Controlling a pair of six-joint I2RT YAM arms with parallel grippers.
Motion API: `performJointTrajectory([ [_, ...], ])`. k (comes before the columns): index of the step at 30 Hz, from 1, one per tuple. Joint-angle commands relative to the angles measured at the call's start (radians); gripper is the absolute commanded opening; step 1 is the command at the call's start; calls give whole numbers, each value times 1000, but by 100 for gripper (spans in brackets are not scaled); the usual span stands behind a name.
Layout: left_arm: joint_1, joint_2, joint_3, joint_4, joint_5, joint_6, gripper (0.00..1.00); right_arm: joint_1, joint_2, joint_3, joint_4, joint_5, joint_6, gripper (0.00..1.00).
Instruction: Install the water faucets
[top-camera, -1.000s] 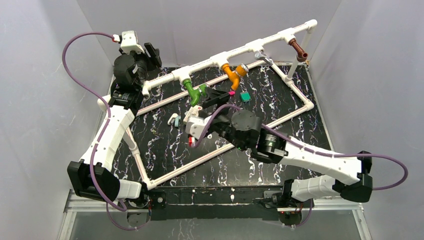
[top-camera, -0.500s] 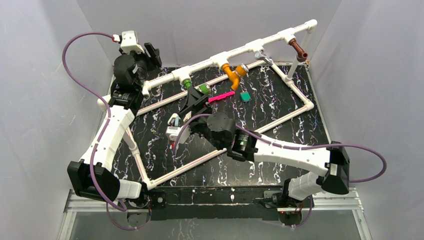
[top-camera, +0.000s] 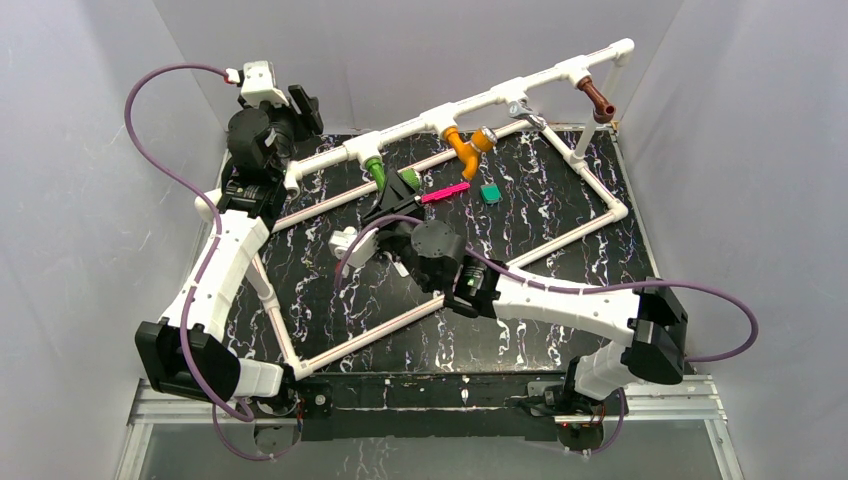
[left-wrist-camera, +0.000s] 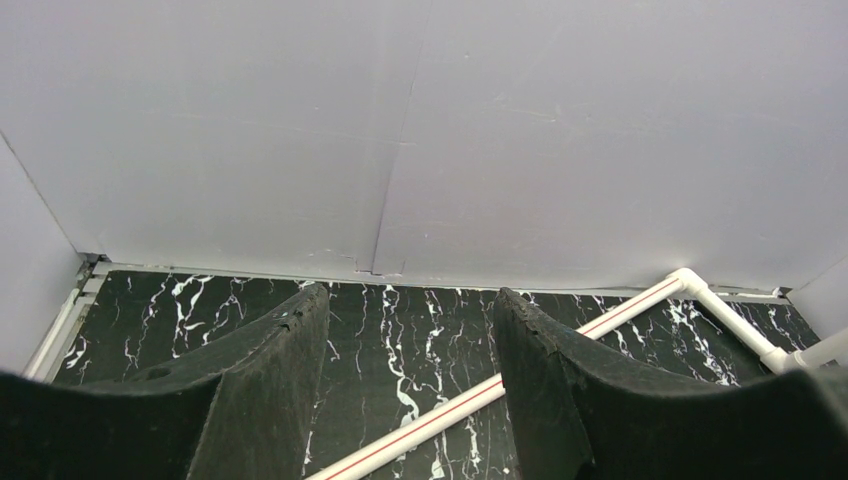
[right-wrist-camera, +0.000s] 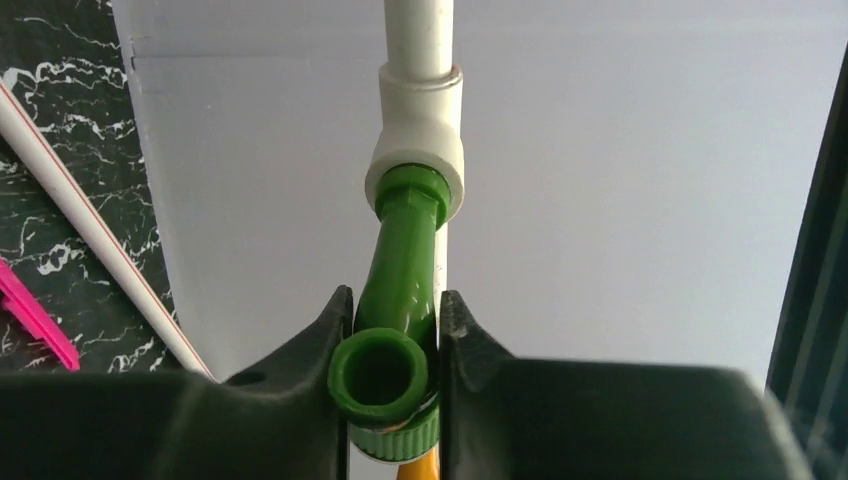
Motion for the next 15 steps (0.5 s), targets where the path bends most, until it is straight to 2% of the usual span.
performJointTrajectory([
  [1, -12, 174, -156, -319, -10, 9, 59, -2, 16, 7, 139, 47, 103, 10],
  [2, -12, 173, -155, -318, -11, 9, 59, -1, 27, 11, 143, 62, 142, 1],
  [5, -12, 173, -156, -319, -13, 10, 59, 5, 43, 20, 162, 82, 249, 1],
  [8, -12, 173, -155, -320, -13, 9, 59, 23, 61, 48, 159, 91, 468, 1],
  [15, -12, 172, -156, -321, -13, 10, 59, 47, 101, 167, 41, 100, 1187, 1],
])
